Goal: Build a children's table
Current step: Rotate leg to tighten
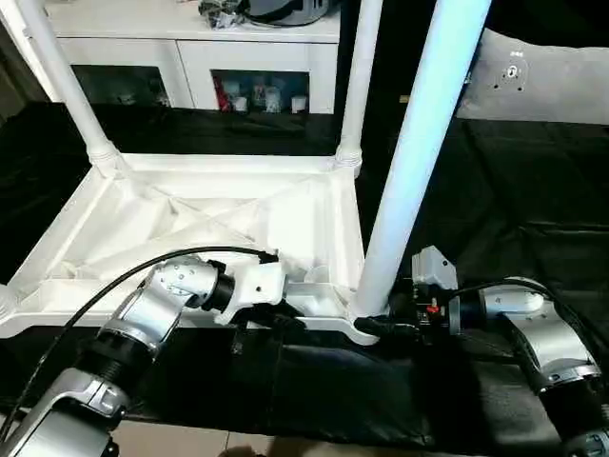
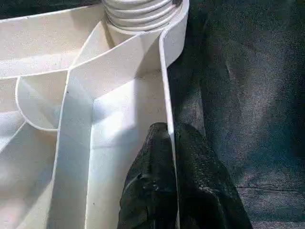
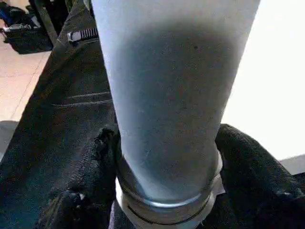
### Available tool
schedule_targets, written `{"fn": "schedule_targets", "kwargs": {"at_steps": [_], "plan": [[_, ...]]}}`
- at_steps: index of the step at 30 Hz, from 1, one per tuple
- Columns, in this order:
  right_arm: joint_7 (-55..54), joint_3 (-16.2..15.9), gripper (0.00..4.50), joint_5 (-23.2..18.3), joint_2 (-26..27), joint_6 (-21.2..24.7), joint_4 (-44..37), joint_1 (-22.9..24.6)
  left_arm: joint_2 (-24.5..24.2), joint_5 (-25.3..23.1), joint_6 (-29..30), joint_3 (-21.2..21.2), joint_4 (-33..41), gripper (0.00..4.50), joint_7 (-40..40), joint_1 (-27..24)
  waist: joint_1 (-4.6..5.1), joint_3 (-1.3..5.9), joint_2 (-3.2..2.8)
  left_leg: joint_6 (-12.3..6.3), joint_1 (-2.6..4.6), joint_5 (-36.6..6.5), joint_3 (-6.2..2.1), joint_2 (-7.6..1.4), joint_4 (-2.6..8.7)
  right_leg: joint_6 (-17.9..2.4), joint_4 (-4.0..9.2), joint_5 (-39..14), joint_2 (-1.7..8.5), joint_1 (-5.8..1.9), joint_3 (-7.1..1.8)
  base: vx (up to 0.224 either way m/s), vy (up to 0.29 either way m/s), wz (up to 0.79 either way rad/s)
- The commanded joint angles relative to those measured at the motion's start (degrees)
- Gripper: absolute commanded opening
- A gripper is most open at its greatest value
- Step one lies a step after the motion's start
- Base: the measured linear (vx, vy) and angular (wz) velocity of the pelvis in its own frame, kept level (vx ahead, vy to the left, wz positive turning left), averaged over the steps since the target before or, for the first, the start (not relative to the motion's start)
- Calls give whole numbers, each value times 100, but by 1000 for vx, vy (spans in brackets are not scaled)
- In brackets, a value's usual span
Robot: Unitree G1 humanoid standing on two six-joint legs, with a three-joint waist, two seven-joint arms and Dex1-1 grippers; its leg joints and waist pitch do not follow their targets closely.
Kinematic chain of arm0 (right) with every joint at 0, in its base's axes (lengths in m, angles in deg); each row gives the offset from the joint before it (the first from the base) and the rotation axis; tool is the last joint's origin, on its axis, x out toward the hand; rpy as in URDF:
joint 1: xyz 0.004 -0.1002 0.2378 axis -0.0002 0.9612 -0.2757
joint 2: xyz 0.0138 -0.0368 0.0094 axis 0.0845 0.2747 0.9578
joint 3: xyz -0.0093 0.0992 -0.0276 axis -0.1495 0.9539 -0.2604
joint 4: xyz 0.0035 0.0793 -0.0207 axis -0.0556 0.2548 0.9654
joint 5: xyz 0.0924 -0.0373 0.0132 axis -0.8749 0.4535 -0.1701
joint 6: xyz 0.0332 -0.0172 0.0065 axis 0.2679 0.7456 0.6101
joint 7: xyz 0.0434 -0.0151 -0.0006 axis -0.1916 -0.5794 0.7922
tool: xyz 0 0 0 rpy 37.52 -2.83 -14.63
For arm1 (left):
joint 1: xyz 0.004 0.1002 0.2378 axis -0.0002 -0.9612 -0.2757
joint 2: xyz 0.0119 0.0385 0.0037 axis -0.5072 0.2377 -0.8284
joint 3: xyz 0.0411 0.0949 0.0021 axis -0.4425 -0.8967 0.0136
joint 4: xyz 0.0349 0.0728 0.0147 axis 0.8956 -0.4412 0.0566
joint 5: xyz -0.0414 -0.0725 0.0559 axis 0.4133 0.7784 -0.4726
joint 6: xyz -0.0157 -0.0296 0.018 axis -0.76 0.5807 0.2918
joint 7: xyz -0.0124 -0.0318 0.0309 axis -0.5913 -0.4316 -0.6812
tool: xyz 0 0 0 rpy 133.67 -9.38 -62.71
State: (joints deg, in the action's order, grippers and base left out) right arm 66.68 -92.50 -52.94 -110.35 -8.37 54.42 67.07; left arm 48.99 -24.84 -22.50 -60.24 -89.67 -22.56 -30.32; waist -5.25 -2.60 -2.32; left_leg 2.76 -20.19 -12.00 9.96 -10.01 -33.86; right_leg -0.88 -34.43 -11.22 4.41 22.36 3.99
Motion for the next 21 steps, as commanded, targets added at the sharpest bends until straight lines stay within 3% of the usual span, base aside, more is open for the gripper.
{"fn": "schedule_targets", "kwargs": {"at_steps": [1, 7, 8, 10, 12, 14, 17, 19, 21], "plan": [[-22, 42, 274, -90, 40, 53, -51, -23, -49, -110, 38, -387, 28, 0, -480, -228, -12, 331, 79, -466, -15, -689, -78, -341, 381, -1415, 347, -831, 442, -283, -282, 0, 0, 0], [-316, -71, 269, -93, 218, 256, -374, 277, 105, 31, 582, -128, 181, 0, 1, -333, 9, 303, 59, -377, -10, -851, -84, -352, 413, -1370, 381, -1103, 442, -278, -287, 0, 0, 0], [-677, -72, 269, 45, 360, 308, -352, 290, 202, 55, 759, -44, 190, 0, 219, -346, 20, 291, 83, -338, 7, -975, -81, -345, 425, -1318, 420, -1387, 444, -271, -287, 0, 0, 0], [-1648, 42, 269, 282, 767, 702, -141, 173, 455, 123, 1085, 115, 206, 0, 670, -350, 52, 257, 65, -214, 14, -1129, -91, -335, 454, -1231, 457, -1786, 449, -252, -295, 0, 0, 0], [-2415, 195, 269, 405, 1126, 876, 91, 23, 633, 89, 1399, 181, 249, 0, 1049, -323, 158, 238, 74, 32, 15, -1481, -150, -296, 494, -947, 520, -2594, 467, -260, -263, 0, 0, 0], [-3216, 392, 269, 466, 1544, 987, 352, -176, 850, -7, 1805, 240, 333, 0, 1514, -274, 266, 224, 56, 121, 33, -1719, -172, -295, 512, -825, 558, -2849, 453, -217, -261, 0, 0, 0], [-4243, 613, 268, 558, 2020, 1087, 690, -471, 1276, -155, 2428, 397, 474, 0, 2270, -152, 383, 224, 48, 156, 45, -1860, -179, -293, 515, -812, 580, -2867, 450, -191, -271, 0, 0, 0], [-4623, 583, 268, 693, 2202, 1039, 856, -603, 1562, -325, 2628, 433, 467, 0, 2752, -27, 391, 237, 67, 124, 74, -1841, -172, -267, 488, -764, 617, -2978, 448, -175, -263, 0, 0, 0], [-4627, 513, 268, 752, 2246, 954, 882, -619, 1667, -430, 2626, 383, 444, 0, 2906, 30, 366, 251, 88, 37, 66, -1674, -151, -276, 480, -814, 607, -2666, 440, -180, -289, 0, 0, 0]]}}
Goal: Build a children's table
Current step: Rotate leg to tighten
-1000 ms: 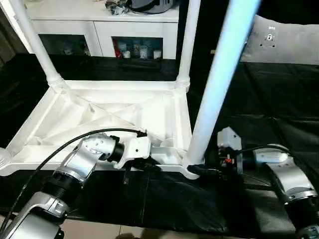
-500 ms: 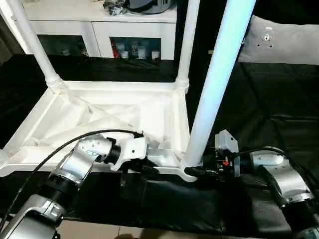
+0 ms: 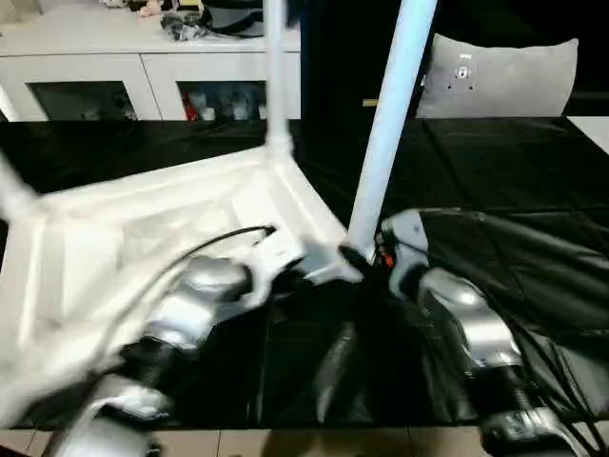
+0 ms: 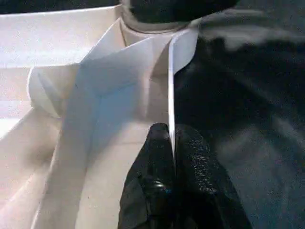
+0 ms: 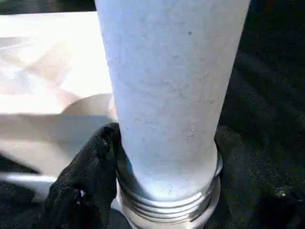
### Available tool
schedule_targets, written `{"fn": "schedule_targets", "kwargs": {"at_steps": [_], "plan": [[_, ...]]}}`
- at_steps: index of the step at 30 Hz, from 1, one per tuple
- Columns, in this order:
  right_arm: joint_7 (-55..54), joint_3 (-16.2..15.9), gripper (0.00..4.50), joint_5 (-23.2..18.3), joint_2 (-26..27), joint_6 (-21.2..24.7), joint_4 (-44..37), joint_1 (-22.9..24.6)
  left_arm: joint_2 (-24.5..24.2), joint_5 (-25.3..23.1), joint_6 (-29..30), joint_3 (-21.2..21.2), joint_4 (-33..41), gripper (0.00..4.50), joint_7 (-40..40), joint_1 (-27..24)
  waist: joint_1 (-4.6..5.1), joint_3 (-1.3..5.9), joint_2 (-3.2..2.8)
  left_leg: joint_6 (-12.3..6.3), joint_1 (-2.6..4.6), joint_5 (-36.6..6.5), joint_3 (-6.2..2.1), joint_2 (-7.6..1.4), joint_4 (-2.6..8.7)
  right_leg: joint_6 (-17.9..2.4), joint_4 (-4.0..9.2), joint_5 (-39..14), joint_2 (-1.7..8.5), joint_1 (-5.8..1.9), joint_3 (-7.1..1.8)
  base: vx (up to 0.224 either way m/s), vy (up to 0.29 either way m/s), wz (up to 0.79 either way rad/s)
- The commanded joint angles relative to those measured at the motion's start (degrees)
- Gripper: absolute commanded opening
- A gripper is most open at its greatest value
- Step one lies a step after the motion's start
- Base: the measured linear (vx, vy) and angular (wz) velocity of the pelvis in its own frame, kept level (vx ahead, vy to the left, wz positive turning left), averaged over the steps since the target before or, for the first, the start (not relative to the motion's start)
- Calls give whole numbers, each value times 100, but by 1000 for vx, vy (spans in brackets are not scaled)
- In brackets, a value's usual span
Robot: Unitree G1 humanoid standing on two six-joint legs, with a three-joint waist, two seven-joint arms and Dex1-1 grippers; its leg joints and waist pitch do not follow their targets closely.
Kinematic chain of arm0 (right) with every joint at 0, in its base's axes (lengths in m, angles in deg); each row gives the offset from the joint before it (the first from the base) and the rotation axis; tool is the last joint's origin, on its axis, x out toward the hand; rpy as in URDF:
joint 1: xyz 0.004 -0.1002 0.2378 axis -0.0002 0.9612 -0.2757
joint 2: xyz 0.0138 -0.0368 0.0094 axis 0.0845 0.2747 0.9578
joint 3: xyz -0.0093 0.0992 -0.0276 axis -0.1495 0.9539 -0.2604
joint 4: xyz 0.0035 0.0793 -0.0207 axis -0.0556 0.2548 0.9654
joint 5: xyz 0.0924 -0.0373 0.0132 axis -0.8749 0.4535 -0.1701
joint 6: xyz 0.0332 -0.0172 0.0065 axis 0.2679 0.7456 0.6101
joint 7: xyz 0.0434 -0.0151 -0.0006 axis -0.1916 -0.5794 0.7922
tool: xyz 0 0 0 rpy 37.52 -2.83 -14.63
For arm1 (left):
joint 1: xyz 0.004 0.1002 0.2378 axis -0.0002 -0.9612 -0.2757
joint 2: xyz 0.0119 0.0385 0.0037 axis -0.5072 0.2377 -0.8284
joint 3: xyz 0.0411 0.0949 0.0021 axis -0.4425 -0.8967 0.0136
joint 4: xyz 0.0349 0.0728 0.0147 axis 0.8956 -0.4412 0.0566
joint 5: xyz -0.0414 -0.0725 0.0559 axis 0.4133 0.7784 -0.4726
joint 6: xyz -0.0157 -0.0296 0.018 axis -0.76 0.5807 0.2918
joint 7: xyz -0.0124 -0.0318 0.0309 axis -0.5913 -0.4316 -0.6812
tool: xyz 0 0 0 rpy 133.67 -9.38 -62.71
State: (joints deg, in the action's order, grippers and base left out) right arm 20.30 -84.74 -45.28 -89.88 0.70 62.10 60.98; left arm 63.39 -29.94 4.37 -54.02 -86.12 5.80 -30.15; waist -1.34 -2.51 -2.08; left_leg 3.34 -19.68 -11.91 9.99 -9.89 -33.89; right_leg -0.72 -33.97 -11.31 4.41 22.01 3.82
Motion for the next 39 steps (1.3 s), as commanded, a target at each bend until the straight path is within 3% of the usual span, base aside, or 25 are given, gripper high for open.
{"fn": "schedule_targets", "kwargs": {"at_steps": [1, 2, 4, 5, 8, 12, 14, 17, 18, 23, 24, 25, 27, 29, 30, 32, 36, 37, 39], "plan": [[60, -298, 303, 0, 206, -12, 98, 10, 263, 17, -117, -281, 69, 0, 126, 34, -36, 247, 75, -96, -17, -1571, -145, -291, 487, -882, 538, -2403, 432, -163, -282, 0, 0, 0], [64, -299, 323, 0, 207, -15, 97, 11, 265, 14, -120, -283, 68, 0, 129, 35, -58, 252, 66, -154, -34, -1495, -134, -294, 481, -908, 533, -2264, 431, -165, -283, 0, 0, 0], [123, -207, 340, -28, 223, -46, 8, 75, 282, -32, -109, -308, 68, 0, 191, 48, -84, 269, 108, -226, -49, -1290, -120, -295, 469, -987, 491, -1964, 431, -185, -293, 0, 0, 0], [181, -177, 340, -23, 180, -120, -41, 114, 251, -43, -111, -309, 66, 0, 192, 45, -102, 274, 85, -258, -49, -1192, -114, -298, 463, -1038, 474, -1823, 436, -184, -297, 0, 0, 0], [315, -89, 379, -69, 32, -298, -150, 214, 128, -121, -134, -337, 83, 0, 176, 21, -143, 282, 88, -323, -60, -1018, -102, -306, 451, -1101, 451, -1544, 439, -205, -293, 0, 0, 0], [974, 3, 404, -243, -547, -649, -476, 534, -183, -194, -263, -302, 97, 0, 0, -53, -198, 301, 69, -417, -58, -876, -96, -310, 433, -1109, 427, -1288, 430, -219, -288, 0, 0, 0], [1199, 44, 427, -287, -760, -756, -542, 605, -290, -201, -353, -308, 48, 0, -101, -66, -229, 318, 99, -527, -99, -654, -93, -299, 407, -1145, 385, -963, 425, -260, -284, 0, 0, 0], [1632, 154, 444, -388, -1109, -901, -574, 625, -459, -163, -610, -345, -48, 0, -409, -83, -205, 316, 110, -569, -119, -663, -93, -283, 395, -1190, 394, -1046, 426, -271, -267, 0, 0, 0], [1763, 173, 444, -418, -1204, -923, -591, 628, -503, -142, -690, -356, -67, 0, -508, -88, -190, 306, 65, -575, -113, -721, -92, -280, 398, -1198, 420, -1133, 420, -262, -259, 0, 0, 0], [2685, 94, 444, -557, -1756, -926, -829, 713, -844, 13, -1332, -546, -57, 0, -1282, -149, -210, 308, 57, -592, -90, -783, -96, -315, 404, -1238, 406, -1153, 410, -240, -261, 0, 0, 0], [2685, 94, 444, -557, -1756, -926, -829, 713, -844, 13, -1332, -546, -57, 0, -1282, -149, -225, 318, 60, -596, -82, -790, -98, -324, 400, -1271, 392, -1090, 416, -243, -262, 0, 0, 0], [3008, 52, 444, -626, -1957, -938, -873, 714, -990, 71, -1606, -650, -65, 0, -1603, -149, -225, 312, 104, -618, -84, -787, -92, -321, 403, -1283, 401, -1072, 410, -241, -261, 0, 0, 0], [3210, 6, 444, -643, -2106, -990, -908, 704, -1092, 115, -1787, -724, -75, 0, -1842, -143, -262, 339, 63, -666, -54, -631, -87, -341, 379, -1435, 332, -633, 402, -224, -267, 0, 0, 0], [3587, -112, 444, -656, -2290, -1192, -943, 680, -1173, 191, -2047, -817, -133, 0, -2186, -109, -287, 347, 63, -718, -71, -517, -80, -348, 364, -1522, 283, -325, 406, -235, -264, 0, 0, 0], [3929, -225, 444, -709, -2407, -1267, -1014, 686, -1207, 221, -2193, -881, -174, 0, -2384, -80, -331, 360, 111, -778, -80, -504, -78, -332, 342, -1534, 273, -308, 415, -259, -252, 0, 0, 0], [4224, -335, 444, -771, -2480, -1261, -1090, 706, -1221, 224, -2327, -925, -222, 0, -2531, -57, -372, 348, 92, -831, -81, -468, -64, -354, 338, -1531, 263, -272, 416, -235, -261, 0, 0, 0], [4456, -470, 427, -768, -2501, -1207, -1082, 693, -1287, 151, -2484, -1044, -250, 0, -2727, -20, -442, 329, 105, -713, -63, -684, -66, -368, 360, -1447, 305, -770, 435, -217, -265, 0, 0, 0], [4661, -586, 427, -754, -2481, -1176, -990, 653, -1364, 97, -2637, -1158, -256, 0, -2898, 9, -441, 324, 149, -694, -62, -710, -63, -368, 366, -1423, 314, -840, 432, -216, -266, 0, 0, 0], [4754, -658, 416, -746, -2441, -1195, -878, 603, -1390, 124, -2743, -1181, -273, 0, -2989, 12, -466, 321, 115, -605, -64, -766, -70, -366, 372, -1367, 323, -998, 442, -210, -272, 0, 0, 0]]}}
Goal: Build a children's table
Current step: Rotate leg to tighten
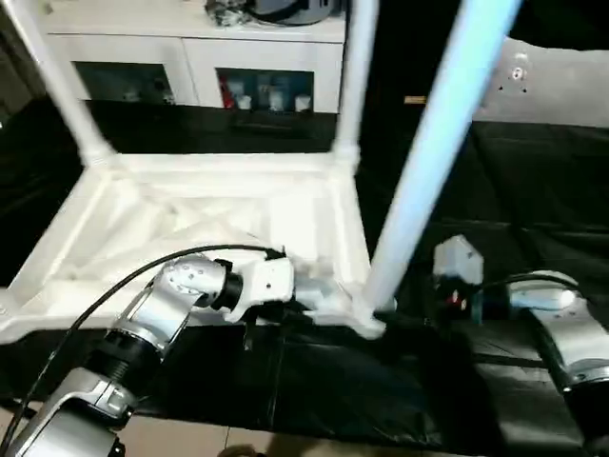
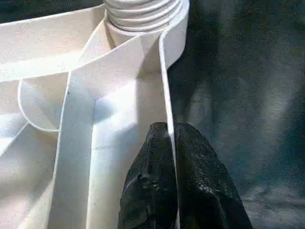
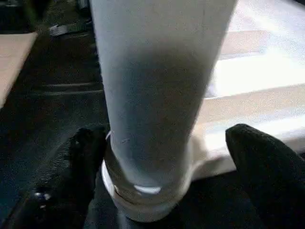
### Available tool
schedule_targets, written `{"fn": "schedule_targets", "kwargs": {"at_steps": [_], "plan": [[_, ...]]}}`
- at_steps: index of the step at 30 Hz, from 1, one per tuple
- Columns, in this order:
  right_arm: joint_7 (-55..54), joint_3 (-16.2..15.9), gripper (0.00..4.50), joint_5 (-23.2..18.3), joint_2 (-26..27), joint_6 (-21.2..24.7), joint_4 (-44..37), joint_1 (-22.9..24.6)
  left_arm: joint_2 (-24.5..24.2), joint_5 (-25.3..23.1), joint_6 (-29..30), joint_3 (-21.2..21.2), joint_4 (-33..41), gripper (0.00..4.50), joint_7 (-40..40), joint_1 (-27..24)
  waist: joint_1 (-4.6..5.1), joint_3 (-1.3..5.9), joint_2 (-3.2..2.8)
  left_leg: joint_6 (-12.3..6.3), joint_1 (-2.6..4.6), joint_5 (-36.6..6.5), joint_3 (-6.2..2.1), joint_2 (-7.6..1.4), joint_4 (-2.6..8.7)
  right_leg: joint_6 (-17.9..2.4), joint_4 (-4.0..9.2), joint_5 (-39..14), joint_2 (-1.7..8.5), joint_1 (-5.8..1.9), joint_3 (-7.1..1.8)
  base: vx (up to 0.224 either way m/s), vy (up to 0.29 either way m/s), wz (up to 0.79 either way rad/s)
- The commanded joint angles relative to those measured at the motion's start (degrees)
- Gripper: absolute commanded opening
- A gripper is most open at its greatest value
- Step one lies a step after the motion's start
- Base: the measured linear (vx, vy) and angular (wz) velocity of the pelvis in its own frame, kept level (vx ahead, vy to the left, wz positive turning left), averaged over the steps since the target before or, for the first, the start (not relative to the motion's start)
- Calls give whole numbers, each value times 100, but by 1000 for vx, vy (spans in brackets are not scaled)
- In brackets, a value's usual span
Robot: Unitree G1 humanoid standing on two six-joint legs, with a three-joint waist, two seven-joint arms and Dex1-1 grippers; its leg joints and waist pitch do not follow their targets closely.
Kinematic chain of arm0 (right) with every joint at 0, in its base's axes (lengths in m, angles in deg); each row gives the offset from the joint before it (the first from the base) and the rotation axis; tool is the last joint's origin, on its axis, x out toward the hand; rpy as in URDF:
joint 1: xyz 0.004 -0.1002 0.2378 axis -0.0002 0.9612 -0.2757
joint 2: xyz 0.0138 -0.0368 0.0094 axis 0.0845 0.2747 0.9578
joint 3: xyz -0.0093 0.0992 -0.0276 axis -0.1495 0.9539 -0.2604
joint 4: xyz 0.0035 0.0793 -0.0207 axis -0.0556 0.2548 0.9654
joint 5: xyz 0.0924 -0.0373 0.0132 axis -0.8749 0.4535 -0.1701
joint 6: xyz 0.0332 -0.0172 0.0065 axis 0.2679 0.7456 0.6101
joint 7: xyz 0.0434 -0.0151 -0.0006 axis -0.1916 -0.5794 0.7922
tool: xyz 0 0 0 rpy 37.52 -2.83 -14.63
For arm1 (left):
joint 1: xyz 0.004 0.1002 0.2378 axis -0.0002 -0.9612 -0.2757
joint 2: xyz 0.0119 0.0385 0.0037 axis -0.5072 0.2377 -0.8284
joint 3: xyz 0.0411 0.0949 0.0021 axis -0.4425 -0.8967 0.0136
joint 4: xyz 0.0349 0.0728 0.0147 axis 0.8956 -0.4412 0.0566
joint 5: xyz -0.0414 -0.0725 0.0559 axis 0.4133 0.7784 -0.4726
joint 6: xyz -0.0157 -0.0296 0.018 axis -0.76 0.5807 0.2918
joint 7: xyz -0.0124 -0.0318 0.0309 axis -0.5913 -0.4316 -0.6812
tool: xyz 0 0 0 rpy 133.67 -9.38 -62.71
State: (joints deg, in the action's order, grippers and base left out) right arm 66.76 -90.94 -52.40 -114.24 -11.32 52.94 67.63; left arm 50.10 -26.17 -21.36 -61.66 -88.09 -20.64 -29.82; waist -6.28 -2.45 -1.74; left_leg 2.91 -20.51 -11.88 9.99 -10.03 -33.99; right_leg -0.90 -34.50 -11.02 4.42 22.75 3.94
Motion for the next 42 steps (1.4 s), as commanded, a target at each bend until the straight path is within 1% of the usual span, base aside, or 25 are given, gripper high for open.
{"fn": "schedule_targets", "kwargs": {"at_steps": [1, 3, 9, 15, 19, 20, 21, 23, 24, 25, 26, 27, 28, 29, 31, 33, 34, 35, 36, 37, 38, 39, 40, 41, 42], "plan": [[169, -80, 405, -59, -3, 5, 68, -81, -66, -241, -224, -420, -99, 0, -385, -16, 27, 318, 82, -538, 20, -776, -72, -354, 384, -1348, 371, -1032, 440, -286, -283, 0, 0, 0], [287, -142, 390, -86, -2, 21, 65, -91, -69, -228, -298, -421, -134, 0, -443, -10, 3, 326, 86, -503, 23, -761, -72, -353, 381, -1332, 362, -977, 438, -293, -290, 0, 0, 0], [368, -243, 333, -71, 47, 68, 59, -89, -64, -221, -409, -443, -238, 0, -488, 11, -6, 344, 93, -542, 8, -601, -72, -342, 362, -1388, 326, -672, 434, -300, -281, 0, 0, 0], [399, -231, 277, -135, 85, 105, 146, -85, -1, -83, -374, -370, -367, 0, -569, -23, -9, 335, 103, -492, 11, -688, -72, -341, 369, -1338, 345, -915, 436, -299, -282, 0, 0, 0], [390, -222, 266, -211, 112, 159, 121, -26, 43, -1, -354, -309, -425, 0, -569, -60, -9, 333, 104, -474, 13, -705, -69, -336, 368, -1312, 354, -982, 432, -296, -283, 0, 0, 0], [290, -193, 263, -272, 186, 236, 14, 78, 112, 156, -187, -217, -390, 0, -520, -133, -10, 330, 127, -474, 11, -686, -67, -339, 371, -1312, 342, -983, 434, -298, -284, 0, 0, 0], [273, -189, 263, -280, 197, 248, -2, 92, 124, 181, -156, -202, -383, 0, -511, -145, -13, 331, 121, -479, 4, -664, -65, -339, 366, -1308, 344, -964, 439, -296, -287, 0, 0, 0], [82, -171, 262, -274, 282, 333, -56, 147, 193, 283, -22, -122, -312, 0, -380, -209, -8, 328, 141, -481, 1, -635, -66, -339, 371, -1302, 341, -985, 442, -303, -287, 0, 0, 0], [-353, -102, 262, -199, 440, 552, 13, 92, 267, 264, 206, -50, -226, 0, -100, -248, 12, 315, 161, -485, -12, -671, -65, -332, 376, -1248, 363, -1109, 430, -294, -286, 0, 0, 0], [-487, -77, 262, -183, 497, 621, 39, 70, 293, 256, 271, -28, -204, 0, -14, -257, 26, 311, 150, -455, -9, -710, -71, -336, 388, -1240, 351, -1188, 429, -291, -281, 0, 0, 0], [-1212, 59, 262, -109, 810, 968, 176, -55, 433, 210, 622, 88, -91, 0, 426, -295, 55, 282, 142, -371, 11, -846, -70, -330, 408, -1157, 395, -1565, 425, -269, -285, 0, 0, 0], [-1361, 85, 262, -93, 884, 1009, 201, -78, 462, 205, 701, 109, -65, 0, 504, -303, 101, 241, 148, -244, 17, -1065, -80, -301, 428, -1017, 466, -2142, 440, -254, -280, 0, 0, 0], [-1805, 167, 262, -46, 1125, 1056, 278, -146, 557, 173, 916, 168, 42, 0, 768, -332, 117, 235, 150, -177, 38, -1200, -93, -287, 438, -921, 508, -2497, 447, -256, -269, 0, 0, 0], [-1989, 201, 262, -29, 1225, 1080, 310, -174, 597, 159, 1005, 192, 87, 0, 881, -344, 186, 233, 175, -67, 44, -1318, -114, -299, 457, -778, 525, -2859, 459, -246, -273, 0, 0, 0], [-2701, 317, 261, 62, 1608, 1175, 465, -309, 807, 94, 1393, 270, 272, 0, 1346, -390, 274, 230, 168, 17, 41, -1484, -141, -293, 477, -624, 566, -3110, 451, -236, -263, 0, 0, 0], [-3199, 368, 261, 177, 1868, 1236, 598, -412, 1009, 17, 1672, 329, 399, 0, 1698, -427, 380, 230, 192, 4, 53, -1608, -150, -272, 468, -568, 603, -3203, 442, -207, -262, 0, 0, 0], [-3721, 415, 261, 317, 2110, 1325, 753, -521, 1212, -82, 1873, 371, 474, 0, 2065, -435, 418, 234, 213, -5, 41, -1591, -149, -281, 467, -598, 586, -3139, 440, -207, -270, 0, 0, 0], [-4105, 449, 261, 408, 2302, 1366, 911, -615, 1373, -177, 2017, 396, 511, 0, 2360, -421, 462, 216, 197, 9, 18, -1546, -151, -270, 474, -617, 587, -3125, 424, -200, -264, 0, 0, 0], [-4195, 439, 261, 462, 2363, 1332, 931, -627, 1432, -220, 2080, 402, 534, 0, 2470, -411, 489, 230, 215, 5, 20, -1545, -154, -255, 462, -589, 601, -3184, 434, -201, -256, 0, 0, 0], [-4158, 459, 261, 406, 2418, 1307, 934, -620, 1481, -260, 2124, 428, 516, 0, 2595, -378, 492, 235, 210, -1, 14, -1523, -157, -256, 461, -580, 599, -3159, 437, -210, -259, 0, 0, 0], [-4132, 473, 261, 370, 2447, 1299, 930, -615, 1505, -280, 2154, 444, 508, 0, 2665, -360, 483, 244, 230, -74, 20, -1464, -140, -263, 449, -595, 605, -3027, 441, -199, -280, 0, 0, 0], [-4149, 493, 317, 363, 2472, 1269, 904, -603, 1515, -314, 2204, 452, 527, 0, 2728, -347, 468, 255, 226, -141, 27, -1393, -122, -269, 442, -655, 591, -2784, 426, -193, -294, 0, 0, 0], [-4154, 499, 331, 366, 2473, 1232, 885, -594, 1509, -329, 2212, 452, 531, 0, 2743, -336, 461, 261, 229, -170, 6, -1324, -124, -272, 446, -688, 569, -2629, 425, -211, -297, 0, 0, 0], [-4068, 518, 337, 344, 2414, 1145, 795, -544, 1440, -363, 2229, 461, 548, 0, 2732, -287, 447, 267, 210, -221, -12, -1224, -119, -273, 450, -749, 541, -2371, 419, -225, -299, 0, 0, 0], [-4044, 524, 337, 377, 2362, 1065, 781, -530, 1396, -389, 2241, 467, 564, 0, 2718, -270, 439, 268, 212, -235, -5, -1200, -117, -284, 451, -778, 534, -2271, 418, -221, -300, 0, 0, 0]]}}
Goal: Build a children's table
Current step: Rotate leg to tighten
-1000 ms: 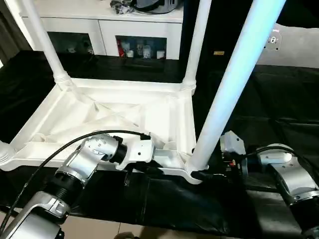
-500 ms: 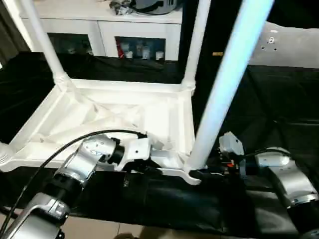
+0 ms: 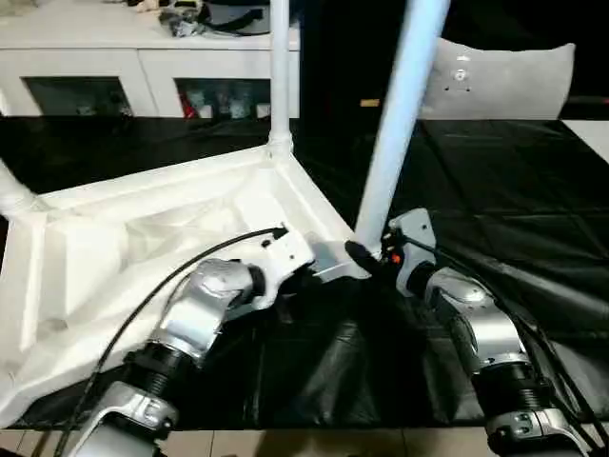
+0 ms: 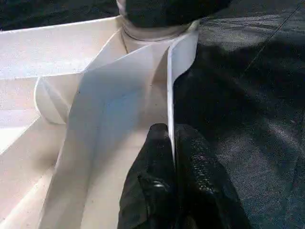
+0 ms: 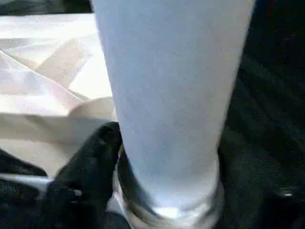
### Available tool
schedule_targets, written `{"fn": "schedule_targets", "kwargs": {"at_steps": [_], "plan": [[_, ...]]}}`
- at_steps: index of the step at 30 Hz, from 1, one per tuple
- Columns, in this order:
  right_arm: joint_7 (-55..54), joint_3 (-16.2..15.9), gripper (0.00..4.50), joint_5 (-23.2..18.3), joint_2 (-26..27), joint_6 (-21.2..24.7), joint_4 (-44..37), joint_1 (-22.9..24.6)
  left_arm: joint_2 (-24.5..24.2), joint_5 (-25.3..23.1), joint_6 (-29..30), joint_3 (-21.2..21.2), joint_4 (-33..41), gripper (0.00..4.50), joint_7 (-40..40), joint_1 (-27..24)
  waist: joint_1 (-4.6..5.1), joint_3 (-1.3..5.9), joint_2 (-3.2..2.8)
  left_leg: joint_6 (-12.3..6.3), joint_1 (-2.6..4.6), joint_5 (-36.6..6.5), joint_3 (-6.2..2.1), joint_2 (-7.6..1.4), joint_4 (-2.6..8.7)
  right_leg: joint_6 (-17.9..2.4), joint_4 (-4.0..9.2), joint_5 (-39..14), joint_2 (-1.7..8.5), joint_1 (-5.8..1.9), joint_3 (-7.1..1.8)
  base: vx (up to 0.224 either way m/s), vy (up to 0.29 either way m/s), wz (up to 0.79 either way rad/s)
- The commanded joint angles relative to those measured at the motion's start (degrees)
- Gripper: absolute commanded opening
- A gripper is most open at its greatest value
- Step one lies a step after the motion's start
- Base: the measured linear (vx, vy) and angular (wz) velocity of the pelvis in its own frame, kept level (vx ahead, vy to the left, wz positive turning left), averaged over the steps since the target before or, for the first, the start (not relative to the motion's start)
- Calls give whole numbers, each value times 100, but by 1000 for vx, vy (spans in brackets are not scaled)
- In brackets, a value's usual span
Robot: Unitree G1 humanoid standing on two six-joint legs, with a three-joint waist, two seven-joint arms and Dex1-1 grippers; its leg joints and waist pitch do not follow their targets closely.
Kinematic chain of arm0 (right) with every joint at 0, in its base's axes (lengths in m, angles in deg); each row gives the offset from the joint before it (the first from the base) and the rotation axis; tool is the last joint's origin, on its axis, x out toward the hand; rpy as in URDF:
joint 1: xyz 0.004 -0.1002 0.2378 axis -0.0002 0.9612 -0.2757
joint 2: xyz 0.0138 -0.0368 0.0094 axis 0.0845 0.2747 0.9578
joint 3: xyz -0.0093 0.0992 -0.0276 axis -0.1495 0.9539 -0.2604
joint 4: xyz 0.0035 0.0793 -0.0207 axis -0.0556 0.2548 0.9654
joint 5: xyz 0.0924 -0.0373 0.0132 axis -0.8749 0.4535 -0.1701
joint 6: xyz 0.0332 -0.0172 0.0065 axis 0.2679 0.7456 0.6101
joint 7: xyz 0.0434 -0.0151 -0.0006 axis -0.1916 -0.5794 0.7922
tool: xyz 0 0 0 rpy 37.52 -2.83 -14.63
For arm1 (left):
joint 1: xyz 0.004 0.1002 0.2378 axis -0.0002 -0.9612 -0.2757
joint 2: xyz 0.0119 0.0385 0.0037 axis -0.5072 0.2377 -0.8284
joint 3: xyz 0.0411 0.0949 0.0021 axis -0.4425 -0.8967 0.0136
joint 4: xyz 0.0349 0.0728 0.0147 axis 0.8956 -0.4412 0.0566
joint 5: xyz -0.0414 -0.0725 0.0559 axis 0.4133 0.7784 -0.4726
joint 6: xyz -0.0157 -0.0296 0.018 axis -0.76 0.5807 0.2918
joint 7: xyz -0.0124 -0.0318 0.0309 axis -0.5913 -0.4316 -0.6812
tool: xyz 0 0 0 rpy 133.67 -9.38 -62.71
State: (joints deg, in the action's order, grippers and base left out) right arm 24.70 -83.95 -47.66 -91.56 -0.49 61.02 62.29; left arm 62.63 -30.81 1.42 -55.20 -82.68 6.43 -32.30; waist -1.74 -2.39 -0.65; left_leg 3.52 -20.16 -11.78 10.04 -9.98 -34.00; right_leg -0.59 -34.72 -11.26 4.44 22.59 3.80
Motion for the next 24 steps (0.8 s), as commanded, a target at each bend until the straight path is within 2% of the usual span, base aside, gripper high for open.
{"fn": "schedule_targets", "kwargs": {"at_steps": [1, 2, 3, 5, 7, 10, 11, 14, 16, 20, 21, 24], "plan": [[172, -173, 351, -91, 80, -37, -27, 6, 133, 71, -33, -176, 26, 0, 7, -20, -41, 281, 99, -322, -24, -1093, -104, -290, 432, -897, 530, -1971, 412, -204, -294, 0, 0, 0], [276, -150, 375, -82, -25, -133, -40, 24, 64, 64, -36, -151, 24, 0, -32, -3, -73, 296, 69, -354, -24, -928, -91, -289, 417, -1018, 491, -1592, 408, -214, -303, 0, 0, 0], [308, -132, 375, -79, -59, -162, -41, 26, 45, 54, -2, -134, 45, 0, -35, -4, -80, 306, 86, -407, -50, -778, -80, -276, 401, -1108, 454, -1250, 400, -244, -301, 0, 0, 0], [447, -97, 382, -86, -175, -258, -69, 46, 0, 18, 44, -89, 63, 0, -42, -2, -94, 305, 84, -476, -63, -708, -71, -275, 388, -1174, 441, -1114, 399, -248, -291, 0, 0, 0], [822, -88, 413, -118, -439, -403, -151, 105, -108, 88, -201, -55, -33, 0, -203, 31, -119, 304, 60, -487, -71, -696, -78, -272, 388, -1169, 450, -1181, 403, -260, -279, 0, 0, 0], [1151, -69, 428, -184, -652, -496, -194, 136, -197, 171, -314, -47, -117, 0, -339, 68, -151, 289, 75, -496, -70, -798, -80, -283, 398, -1119, 460, -1337, 398, -262, -276, 0, 0, 0], [1542, -84, 440, -249, -904, -546, -244, 164, -313, 194, -548, -103, -220, 0, -563, 99, -142, 287, 81, -480, -69, -863, -83, -278, 400, -1087, 473, -1453, 397, -267, -269, 0, 0, 0], [2424, -148, 440, -382, -1439, -532, -311, 184, -582, 184, -882, -266, -425, 0, -1089, 157, -184, 280, 86, -530, -58, -960, -87, -272, 396, -976, 520, -1749, 394, -264, -272, 0, 0, 0], [2716, -187, 440, -422, -1595, -497, -305, 163, -680, 179, -1020, -346, -454, 0, -1307, 180, -187, 284, 83, -536, -65, -928, -89, -283, 397, -1003, 495, -1668, 399, -269, -273, 0, 0, 0], [3323, -316, 440, -450, -1924, -600, -224, 99, -910, 187, -1481, -532, -482, 0, -1865, 219, -201, 310, 75, -612, -60, -759, -90, -305, 376, -1217, 438, -1199, 405, -270, -268, 0, 0, 0], [3473, -396, 440, -356, -2015, -808, -161, 54, -970, 216, -1506, -584, -472, 0, -2029, 244, -209, 315, 72, -625, -60, -701, -83, -310, 370, -1302, 414, -1029, 412, -270, -267, 0, 0, 0], [3771, -507, 440, -348, -2099, -1030, -196, 42, -1069, 246, -1649, -680, -501, 0, -2309, 297, -258, 322, 60, -647, -38, -658, -70, -318, 358, -1449, 381, -768, 408, -269, -270, 0, 0, 0]]}}
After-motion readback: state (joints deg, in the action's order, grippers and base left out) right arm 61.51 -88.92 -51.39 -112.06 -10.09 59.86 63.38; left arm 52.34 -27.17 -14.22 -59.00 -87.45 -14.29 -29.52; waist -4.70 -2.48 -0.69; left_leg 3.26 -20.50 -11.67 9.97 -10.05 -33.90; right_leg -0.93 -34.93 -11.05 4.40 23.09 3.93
